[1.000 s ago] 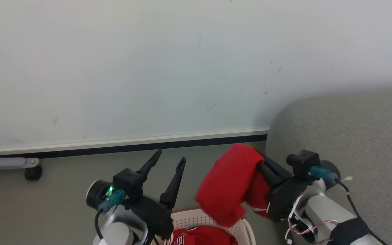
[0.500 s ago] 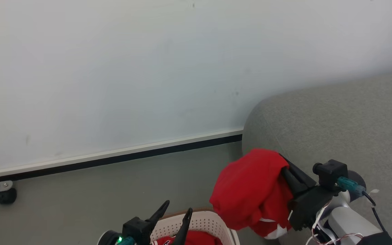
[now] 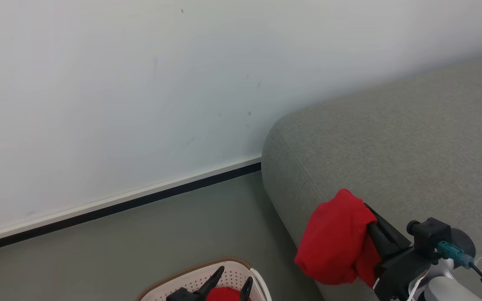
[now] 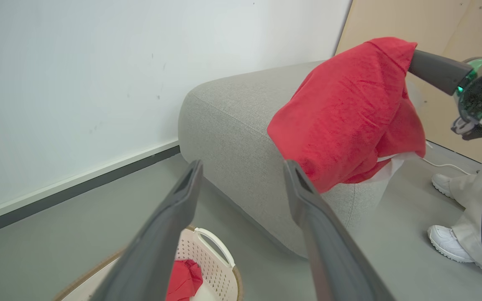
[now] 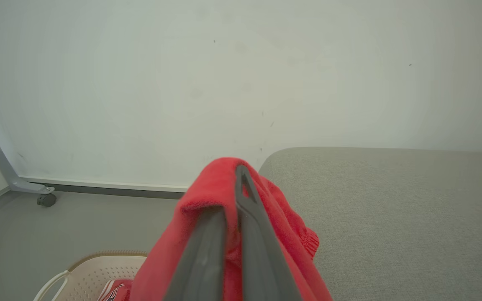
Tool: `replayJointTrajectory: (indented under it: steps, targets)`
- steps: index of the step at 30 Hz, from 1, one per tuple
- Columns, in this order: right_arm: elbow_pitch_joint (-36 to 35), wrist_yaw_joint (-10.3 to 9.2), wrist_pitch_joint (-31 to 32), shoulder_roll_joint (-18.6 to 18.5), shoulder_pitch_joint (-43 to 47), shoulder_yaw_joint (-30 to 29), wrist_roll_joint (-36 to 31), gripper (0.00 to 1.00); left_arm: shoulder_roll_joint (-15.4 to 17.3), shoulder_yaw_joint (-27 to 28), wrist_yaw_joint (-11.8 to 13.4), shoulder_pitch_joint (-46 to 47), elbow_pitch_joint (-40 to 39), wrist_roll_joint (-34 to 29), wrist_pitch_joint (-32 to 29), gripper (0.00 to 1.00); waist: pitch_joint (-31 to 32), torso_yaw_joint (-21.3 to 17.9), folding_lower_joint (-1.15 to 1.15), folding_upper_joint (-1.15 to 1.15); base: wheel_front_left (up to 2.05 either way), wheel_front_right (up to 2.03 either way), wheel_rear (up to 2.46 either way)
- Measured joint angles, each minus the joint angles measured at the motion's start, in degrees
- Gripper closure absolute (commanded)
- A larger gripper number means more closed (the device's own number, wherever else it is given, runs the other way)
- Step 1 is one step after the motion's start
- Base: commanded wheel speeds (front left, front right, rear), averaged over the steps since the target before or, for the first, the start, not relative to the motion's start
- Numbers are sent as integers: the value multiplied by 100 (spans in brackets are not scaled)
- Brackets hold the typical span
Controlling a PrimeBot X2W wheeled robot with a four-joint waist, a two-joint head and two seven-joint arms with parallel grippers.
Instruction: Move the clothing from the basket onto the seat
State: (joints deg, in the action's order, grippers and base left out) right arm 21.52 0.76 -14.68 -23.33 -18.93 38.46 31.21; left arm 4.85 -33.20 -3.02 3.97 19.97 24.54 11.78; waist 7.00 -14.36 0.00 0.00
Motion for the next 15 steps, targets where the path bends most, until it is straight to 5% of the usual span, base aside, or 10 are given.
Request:
replayJointTrajectory:
  steps: [15]
  targets:
    - [-773, -213, 0, -281, 78, -147, -214, 100, -66, -125, 51, -67, -16, -43, 94, 0, -180, -836, 0, 0, 0, 0, 0]
